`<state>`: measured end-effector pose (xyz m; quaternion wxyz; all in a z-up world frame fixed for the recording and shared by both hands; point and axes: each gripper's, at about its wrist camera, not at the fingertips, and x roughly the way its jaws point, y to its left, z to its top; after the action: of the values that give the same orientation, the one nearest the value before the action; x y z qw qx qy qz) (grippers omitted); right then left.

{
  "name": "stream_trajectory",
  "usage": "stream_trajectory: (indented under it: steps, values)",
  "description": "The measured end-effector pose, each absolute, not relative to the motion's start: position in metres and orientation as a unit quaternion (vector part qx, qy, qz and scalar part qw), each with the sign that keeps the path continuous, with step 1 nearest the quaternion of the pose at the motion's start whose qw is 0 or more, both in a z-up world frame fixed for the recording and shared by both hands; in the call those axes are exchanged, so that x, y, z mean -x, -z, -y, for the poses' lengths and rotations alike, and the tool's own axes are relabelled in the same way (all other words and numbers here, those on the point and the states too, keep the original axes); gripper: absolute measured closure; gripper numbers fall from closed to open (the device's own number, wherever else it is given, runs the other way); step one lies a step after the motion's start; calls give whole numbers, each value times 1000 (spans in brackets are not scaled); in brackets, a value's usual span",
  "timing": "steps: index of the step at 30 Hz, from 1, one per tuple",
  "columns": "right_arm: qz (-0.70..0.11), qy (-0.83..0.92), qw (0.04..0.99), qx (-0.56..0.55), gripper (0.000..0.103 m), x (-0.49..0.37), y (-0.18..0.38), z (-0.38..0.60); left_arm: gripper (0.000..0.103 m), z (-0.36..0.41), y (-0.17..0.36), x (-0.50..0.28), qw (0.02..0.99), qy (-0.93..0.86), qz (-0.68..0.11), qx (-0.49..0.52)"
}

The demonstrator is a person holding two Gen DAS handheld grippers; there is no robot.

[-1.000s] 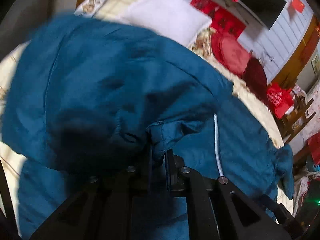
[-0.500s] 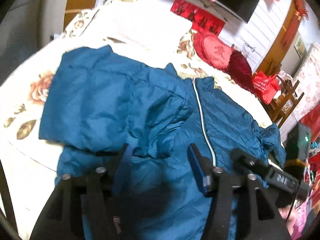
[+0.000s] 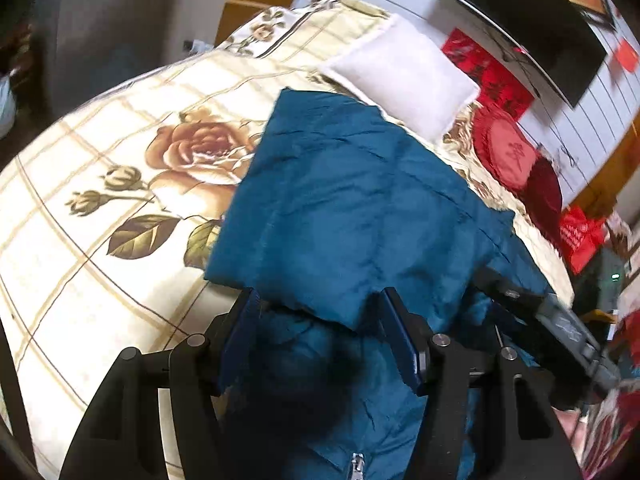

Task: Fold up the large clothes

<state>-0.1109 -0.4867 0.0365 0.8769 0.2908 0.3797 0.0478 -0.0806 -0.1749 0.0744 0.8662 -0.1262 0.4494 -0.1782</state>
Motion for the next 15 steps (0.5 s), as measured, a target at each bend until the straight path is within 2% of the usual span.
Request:
stream_trajectory:
  steps: [1, 2, 5, 11, 15]
  values:
    - [-383, -66, 869, -306, 48, 104, -31, 486, 59, 174, -74, 79, 867, 174, -449, 130]
    - [-388, -75, 862, -319, 87, 101, -28, 487, 59, 171, -75, 77, 869, 169, -445, 136]
    - [-346, -84, 869, -344, 91, 116, -40, 501, 59, 164, -80, 77, 877, 153, -430, 147]
    - [-273, -13, 903, -332, 92, 176, -94, 568, 59, 153, -76, 78, 880, 132, -429, 156]
    - [-284, 73, 913, -282, 93, 199, -114, 605, 59, 166, -66, 78, 877, 132, -441, 135]
